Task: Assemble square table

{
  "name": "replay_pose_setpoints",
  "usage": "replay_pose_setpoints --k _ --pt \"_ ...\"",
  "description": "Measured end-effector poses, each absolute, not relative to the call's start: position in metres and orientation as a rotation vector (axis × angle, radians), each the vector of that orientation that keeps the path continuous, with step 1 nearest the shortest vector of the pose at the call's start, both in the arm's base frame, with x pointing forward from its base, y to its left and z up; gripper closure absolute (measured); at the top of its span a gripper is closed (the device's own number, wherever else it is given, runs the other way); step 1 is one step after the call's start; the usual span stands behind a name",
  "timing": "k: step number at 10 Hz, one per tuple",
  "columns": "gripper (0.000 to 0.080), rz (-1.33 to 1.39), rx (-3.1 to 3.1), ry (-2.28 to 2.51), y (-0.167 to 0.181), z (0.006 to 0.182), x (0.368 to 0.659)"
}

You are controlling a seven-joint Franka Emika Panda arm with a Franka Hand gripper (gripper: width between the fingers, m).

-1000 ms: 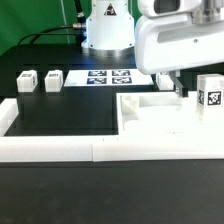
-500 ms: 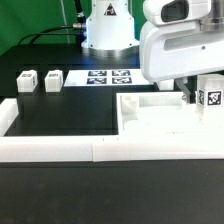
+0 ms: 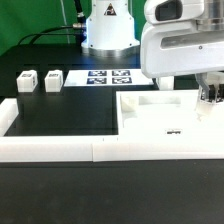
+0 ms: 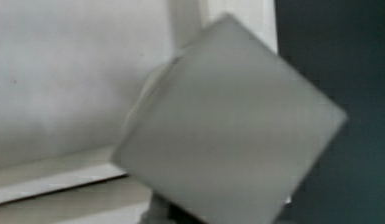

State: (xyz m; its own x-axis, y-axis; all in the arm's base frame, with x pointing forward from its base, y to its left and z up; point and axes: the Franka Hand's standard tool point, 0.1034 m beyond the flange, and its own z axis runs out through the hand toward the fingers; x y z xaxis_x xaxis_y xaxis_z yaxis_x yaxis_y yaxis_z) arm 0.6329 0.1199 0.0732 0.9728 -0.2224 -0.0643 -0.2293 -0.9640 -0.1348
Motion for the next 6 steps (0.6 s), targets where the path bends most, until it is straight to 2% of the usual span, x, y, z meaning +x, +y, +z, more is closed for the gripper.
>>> replay_pose_setpoints --k 3,6 --pt "0.0797 0.050 -2.863 0.735 0.1189 0.0624 0.6352" --pt "0.0797 0.052 -2.864 0.736 0.1207 0.0623 0.6347"
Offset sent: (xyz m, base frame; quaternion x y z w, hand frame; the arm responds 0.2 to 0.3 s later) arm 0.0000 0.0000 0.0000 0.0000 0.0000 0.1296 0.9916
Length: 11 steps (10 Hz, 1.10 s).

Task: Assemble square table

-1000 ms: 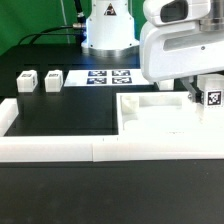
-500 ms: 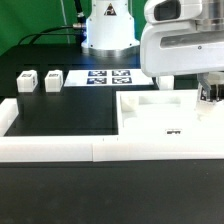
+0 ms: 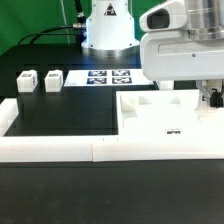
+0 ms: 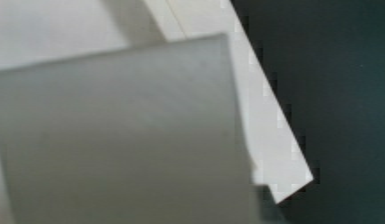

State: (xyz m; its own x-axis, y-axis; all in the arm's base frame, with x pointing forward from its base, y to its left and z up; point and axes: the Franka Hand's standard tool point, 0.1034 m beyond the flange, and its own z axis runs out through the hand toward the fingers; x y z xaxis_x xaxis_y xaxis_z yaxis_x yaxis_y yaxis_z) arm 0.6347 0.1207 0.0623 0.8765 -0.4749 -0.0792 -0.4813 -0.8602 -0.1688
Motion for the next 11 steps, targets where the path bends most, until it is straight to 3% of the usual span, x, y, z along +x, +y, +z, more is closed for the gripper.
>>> replay_pose_setpoints --k 1,2,4,5,6,11 --pt "0.0692 0.047 -2.877 0.682 0.120 0.062 0.635" --pt "0.0692 0.064 -2.913 0.555 0.119 0.066 0.633" --pt "0.0333 0.070 -3.026 -0.007 0.125 0.076 0.632" --pt "0.0333 0.050 -3.027 -0.182 0.127 0.078 0.634" --pt "0.0178 0.047 -3.018 -0.287 0.125 0.076 0.633" --pt "0.0151 0.059 -3.014 -0.316 0.125 0.073 0.621"
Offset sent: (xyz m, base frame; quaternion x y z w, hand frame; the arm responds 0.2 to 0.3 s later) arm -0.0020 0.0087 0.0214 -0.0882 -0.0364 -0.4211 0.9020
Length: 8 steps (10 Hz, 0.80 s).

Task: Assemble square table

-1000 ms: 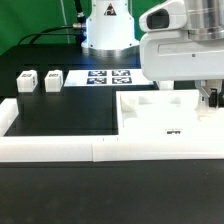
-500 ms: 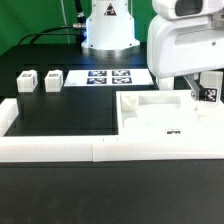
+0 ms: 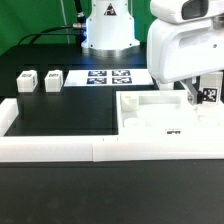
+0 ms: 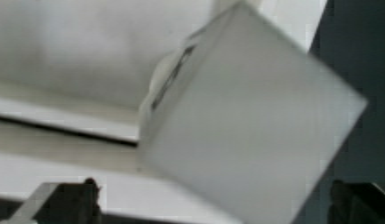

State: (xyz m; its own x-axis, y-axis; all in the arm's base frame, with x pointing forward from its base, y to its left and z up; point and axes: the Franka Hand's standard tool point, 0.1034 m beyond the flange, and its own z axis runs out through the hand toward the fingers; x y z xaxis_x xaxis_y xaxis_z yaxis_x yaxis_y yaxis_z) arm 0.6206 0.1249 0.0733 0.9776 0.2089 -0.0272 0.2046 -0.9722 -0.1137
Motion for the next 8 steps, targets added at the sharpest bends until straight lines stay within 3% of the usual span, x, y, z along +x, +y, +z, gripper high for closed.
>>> replay_pose_setpoints --k 3,6,7,8 --pt "0.0151 0.101 -3.024 -0.221 0.122 0.074 0.601" --pt "0.0163 0.107 -3.023 -0.173 0.122 0.072 0.600" --pt "0.0343 0.108 -3.023 -0.174 0.122 0.072 0.600" --pt "0.0343 0.103 -3.031 -0.101 0.120 0.072 0.602"
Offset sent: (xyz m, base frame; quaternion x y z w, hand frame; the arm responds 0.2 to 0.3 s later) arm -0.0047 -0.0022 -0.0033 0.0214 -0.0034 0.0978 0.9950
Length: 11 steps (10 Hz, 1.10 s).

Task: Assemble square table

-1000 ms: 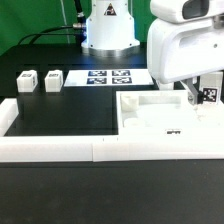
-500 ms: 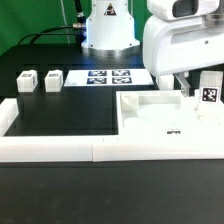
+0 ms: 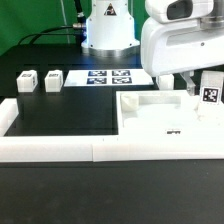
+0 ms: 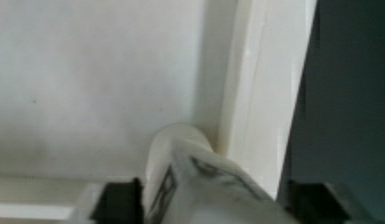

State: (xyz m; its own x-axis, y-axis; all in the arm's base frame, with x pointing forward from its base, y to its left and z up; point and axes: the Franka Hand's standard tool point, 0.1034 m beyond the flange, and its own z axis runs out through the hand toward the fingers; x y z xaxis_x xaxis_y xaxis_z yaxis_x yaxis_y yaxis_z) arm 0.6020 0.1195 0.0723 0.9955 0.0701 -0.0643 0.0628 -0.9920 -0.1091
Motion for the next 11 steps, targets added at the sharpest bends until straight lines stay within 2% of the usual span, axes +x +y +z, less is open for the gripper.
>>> replay_pose_setpoints --k 1,5,8,11 --pt "0.0502 0.113 -3.034 0.045 0.118 0.072 0.602" --pt "0.0503 0.121 -3.000 0.496 0.120 0.070 0.602" --pt "0.0506 0.175 -2.790 1.249 0.130 0.069 0.599" --pt "0.0506 0.216 -2.309 1.880 0.125 0.068 0.615"
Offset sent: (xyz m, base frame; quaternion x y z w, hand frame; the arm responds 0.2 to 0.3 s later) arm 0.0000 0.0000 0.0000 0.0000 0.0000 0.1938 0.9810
